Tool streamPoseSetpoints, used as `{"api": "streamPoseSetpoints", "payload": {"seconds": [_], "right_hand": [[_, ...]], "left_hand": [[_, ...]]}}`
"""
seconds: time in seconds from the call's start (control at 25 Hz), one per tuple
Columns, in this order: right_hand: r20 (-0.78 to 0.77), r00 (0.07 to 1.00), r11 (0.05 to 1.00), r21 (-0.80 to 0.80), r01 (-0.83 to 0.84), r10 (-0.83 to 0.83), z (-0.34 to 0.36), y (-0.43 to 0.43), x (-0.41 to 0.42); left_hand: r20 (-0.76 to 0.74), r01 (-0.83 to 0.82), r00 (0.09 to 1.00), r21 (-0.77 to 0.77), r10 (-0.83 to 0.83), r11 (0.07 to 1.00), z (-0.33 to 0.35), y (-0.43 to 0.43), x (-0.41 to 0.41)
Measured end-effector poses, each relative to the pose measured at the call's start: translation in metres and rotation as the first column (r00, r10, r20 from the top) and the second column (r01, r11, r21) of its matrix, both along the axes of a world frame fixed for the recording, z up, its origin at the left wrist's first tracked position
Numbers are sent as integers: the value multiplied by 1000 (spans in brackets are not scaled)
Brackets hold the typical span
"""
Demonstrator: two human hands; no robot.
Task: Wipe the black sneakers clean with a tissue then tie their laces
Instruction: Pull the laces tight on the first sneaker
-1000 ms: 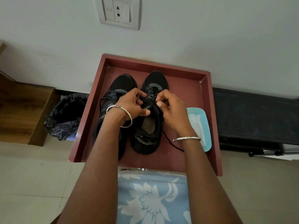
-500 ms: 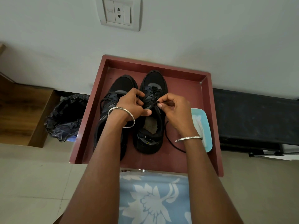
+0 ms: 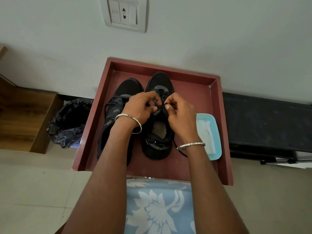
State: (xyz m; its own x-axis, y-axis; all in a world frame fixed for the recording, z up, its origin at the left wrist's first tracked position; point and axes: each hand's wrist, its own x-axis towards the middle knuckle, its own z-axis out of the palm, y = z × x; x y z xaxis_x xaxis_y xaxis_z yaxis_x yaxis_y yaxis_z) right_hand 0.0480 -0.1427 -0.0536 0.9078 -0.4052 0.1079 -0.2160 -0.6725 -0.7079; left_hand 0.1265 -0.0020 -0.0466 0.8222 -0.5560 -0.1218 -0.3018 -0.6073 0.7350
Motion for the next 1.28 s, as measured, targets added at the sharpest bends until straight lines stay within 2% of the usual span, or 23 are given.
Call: {"api": "streamPoseSetpoints", "payload": {"seconds": [0.16, 0.32, 0.4, 0.52, 0.64, 0.72, 0.84, 1.08, 1.28], "right_hand": [[-3, 1000, 1000, 24, 12, -12, 1, 0, -1], [-13, 1000, 1000, 24, 15, -14, 3, 1, -2], [-15, 1000, 1000, 23, 16, -16, 3, 1, -2], [-20, 999, 999, 29, 30, -29, 2, 1, -1], [-12, 999, 998, 51, 37, -36, 1, 1, 0], [-13, 999, 997, 58, 41, -40, 1, 1, -1], [-2, 999, 997, 65, 43, -43, 0, 0, -1], [-12, 999, 997, 62, 45, -44, -1, 0, -1], [-9, 999, 999, 27, 42, -42, -2, 1, 1]], "left_hand": [[34, 36, 999, 33, -37, 999, 0, -4, 2], [95, 78, 991, 140, -92, 987, 1, -9, -2], [74, 105, 991, 61, -109, 993, 0, -7, -2], [-40, 93, 994, -131, -99, 987, -6, -2, 1], [-108, 45, 992, -211, -69, 976, -6, -2, 1], [-135, -6, 990, -222, -24, 975, -3, -1, 1], [-143, -46, 989, -135, 26, 990, -5, 0, 2], [27, -75, 997, -47, 77, 996, -7, -7, -1], [-1, -118, 993, -162, 119, 980, -6, -6, -3]]}}
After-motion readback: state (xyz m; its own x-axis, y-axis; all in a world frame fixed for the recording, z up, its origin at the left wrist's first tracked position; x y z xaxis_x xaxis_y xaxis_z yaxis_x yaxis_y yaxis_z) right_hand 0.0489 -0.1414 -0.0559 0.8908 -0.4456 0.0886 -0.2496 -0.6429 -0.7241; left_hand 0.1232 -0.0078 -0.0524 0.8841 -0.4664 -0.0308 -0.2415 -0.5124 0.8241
